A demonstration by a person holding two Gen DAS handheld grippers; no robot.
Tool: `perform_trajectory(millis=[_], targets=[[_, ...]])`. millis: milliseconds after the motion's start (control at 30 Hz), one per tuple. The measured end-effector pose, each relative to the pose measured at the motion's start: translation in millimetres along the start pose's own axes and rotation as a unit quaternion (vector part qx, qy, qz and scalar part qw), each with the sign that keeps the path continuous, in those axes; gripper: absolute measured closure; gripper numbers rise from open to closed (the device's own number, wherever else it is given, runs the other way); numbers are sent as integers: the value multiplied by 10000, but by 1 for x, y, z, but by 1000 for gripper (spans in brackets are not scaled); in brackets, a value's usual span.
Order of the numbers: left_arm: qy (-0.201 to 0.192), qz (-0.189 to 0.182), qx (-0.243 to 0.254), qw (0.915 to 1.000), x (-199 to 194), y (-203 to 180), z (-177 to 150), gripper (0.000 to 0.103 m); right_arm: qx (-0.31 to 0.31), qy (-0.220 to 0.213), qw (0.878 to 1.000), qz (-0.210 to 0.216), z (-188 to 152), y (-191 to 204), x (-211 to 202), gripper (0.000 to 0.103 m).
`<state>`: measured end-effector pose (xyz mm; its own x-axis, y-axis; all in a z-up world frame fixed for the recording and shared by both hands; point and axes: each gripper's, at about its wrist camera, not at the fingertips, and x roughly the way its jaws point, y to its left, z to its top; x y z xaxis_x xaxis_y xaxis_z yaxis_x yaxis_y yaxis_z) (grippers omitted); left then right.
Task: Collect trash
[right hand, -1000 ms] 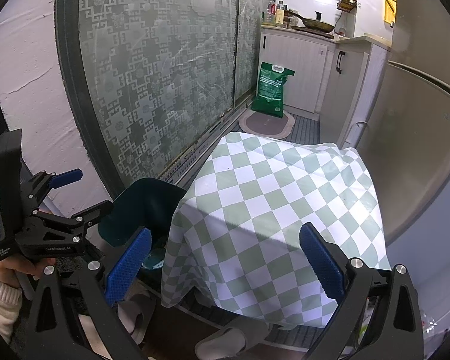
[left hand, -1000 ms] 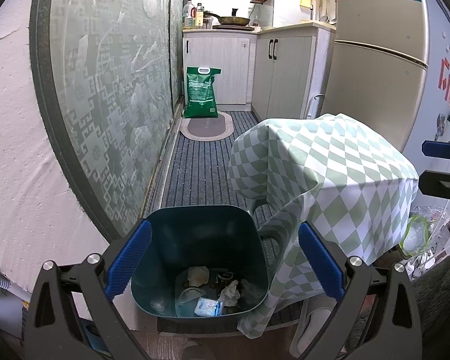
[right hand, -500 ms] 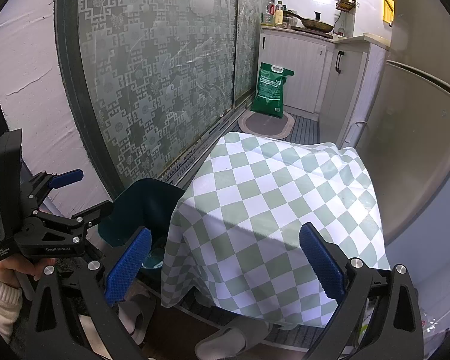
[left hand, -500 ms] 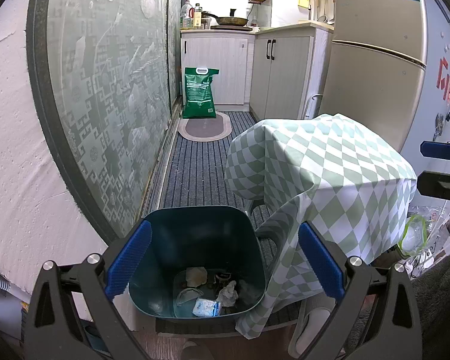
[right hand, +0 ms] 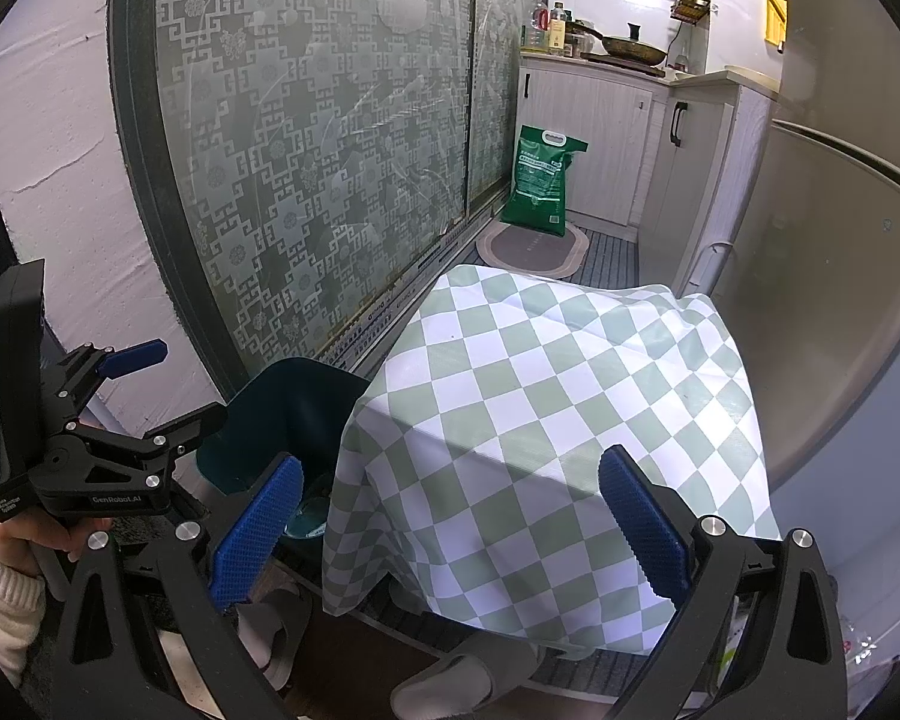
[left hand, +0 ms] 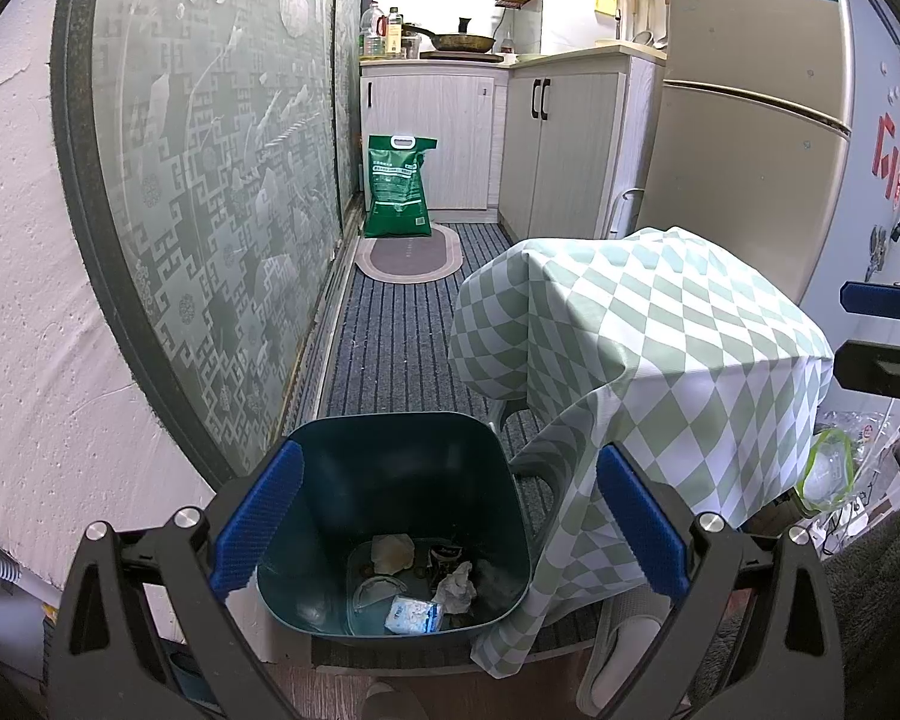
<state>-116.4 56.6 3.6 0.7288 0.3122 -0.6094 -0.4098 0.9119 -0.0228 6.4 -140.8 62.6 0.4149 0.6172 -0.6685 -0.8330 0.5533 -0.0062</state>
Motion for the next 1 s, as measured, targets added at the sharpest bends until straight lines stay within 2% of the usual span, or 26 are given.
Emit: perform_trajectory(millis=[1000], targets=[[4,-15,4,10000,0,-2,0,3,0,-1,10000,2,0,-1,0,3]])
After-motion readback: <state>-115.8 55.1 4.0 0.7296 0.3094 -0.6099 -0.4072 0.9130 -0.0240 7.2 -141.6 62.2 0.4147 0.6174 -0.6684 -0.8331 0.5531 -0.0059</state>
